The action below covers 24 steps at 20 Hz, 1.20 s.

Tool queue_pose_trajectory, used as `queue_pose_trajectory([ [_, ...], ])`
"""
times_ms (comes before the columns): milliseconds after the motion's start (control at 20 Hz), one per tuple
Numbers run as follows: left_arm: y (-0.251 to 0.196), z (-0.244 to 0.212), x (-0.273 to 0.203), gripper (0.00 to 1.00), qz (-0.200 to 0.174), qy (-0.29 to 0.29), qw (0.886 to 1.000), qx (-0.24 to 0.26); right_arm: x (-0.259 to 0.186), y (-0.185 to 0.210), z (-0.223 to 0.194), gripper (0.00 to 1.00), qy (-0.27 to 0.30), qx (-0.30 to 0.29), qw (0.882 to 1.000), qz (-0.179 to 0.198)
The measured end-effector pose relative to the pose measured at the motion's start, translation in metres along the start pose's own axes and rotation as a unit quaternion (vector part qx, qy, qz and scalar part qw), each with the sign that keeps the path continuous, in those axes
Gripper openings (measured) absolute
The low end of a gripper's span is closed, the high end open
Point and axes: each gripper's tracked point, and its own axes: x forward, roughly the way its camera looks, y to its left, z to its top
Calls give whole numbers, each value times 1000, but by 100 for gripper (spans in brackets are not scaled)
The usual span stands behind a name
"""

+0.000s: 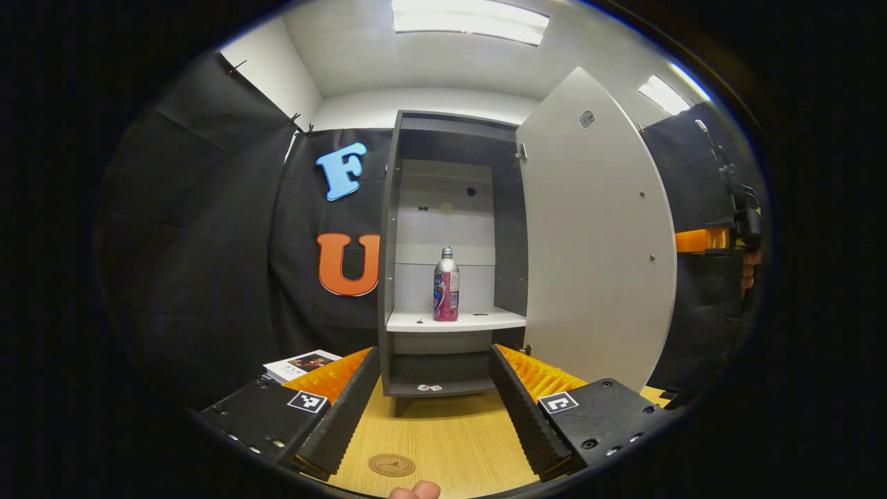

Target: Open the cabinet door with the right hand, grasp the bottle in the cabinet with the left hand and place it on the coaster, then close the cabinet door with the right hand.

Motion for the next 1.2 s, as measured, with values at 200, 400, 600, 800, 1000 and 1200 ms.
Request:
queue_pose_trajectory([
  [200, -6, -6, 4, 95, 0, 9, 1000, -3, -9, -29, -8, 4, 6, -33, 998, -46],
  [400, -12, -14, 10, 95, -5, 21, 1000, -6, -3, -32, -23, 41, 22, -32, 998, -43],
  [600, -14, -10, 20, 95, -9, 16, 1000, -5, 5, -39, -25, 66, 13, -22, 998, -54],
  [800, -12, 13, 55, 95, -20, -8, 1000, -7, 6, -43, -26, 77, 9, 13, 998, -55],
  [1000, -19, 45, 118, 94, -45, -45, 998, -16, 6, -42, -32, 78, 7, 46, 998, -43],
  [1200, -27, 56, 185, 95, -58, -44, 997, -22, 6, -47, -35, 78, 10, 42, 998, -55],
])
